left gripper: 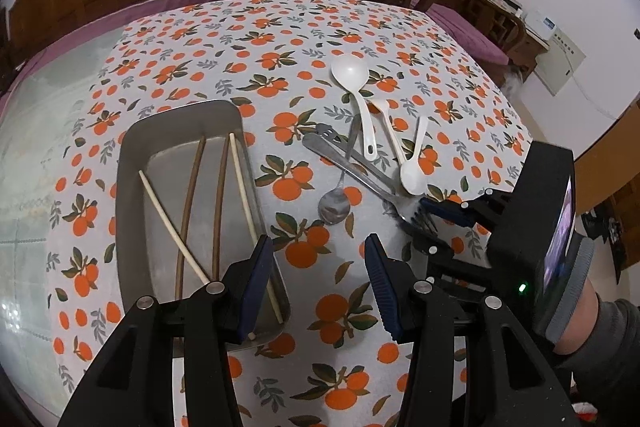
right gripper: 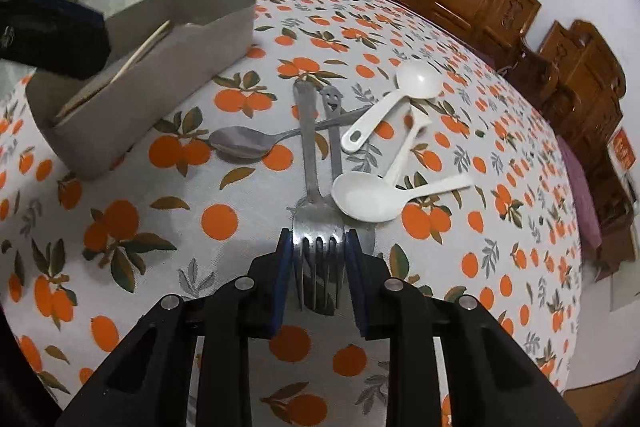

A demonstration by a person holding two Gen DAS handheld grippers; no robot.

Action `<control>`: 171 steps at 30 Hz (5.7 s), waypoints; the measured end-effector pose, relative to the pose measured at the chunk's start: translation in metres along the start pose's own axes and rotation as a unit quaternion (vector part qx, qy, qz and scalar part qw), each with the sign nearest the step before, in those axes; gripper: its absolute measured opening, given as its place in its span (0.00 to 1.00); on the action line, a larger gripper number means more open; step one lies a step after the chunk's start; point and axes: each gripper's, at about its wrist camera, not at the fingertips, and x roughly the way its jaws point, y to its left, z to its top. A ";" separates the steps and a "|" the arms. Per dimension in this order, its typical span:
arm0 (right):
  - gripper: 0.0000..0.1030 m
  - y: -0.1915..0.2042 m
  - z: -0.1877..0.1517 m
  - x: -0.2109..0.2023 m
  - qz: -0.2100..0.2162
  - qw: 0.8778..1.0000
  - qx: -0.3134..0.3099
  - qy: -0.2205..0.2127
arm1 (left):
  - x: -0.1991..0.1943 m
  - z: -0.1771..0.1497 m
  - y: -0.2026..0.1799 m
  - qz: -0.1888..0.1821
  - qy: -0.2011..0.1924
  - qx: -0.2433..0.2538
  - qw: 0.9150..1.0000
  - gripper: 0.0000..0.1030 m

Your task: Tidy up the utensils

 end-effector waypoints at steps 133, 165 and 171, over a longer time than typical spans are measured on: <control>0.08 -0.116 -0.045 -0.036 0.143 0.981 0.134 -0.006 | 0.165 0.141 0.005 0.091 0.052 -0.065 0.992 0.31; 0.08 -0.089 -0.008 -0.075 0.120 0.983 0.127 -0.051 | 0.018 0.139 0.000 0.027 -0.087 -0.045 0.995 0.01; 0.08 -0.063 0.014 -0.082 0.125 0.983 0.117 -0.063 | -0.017 0.124 0.027 0.041 -0.101 -0.043 0.993 0.01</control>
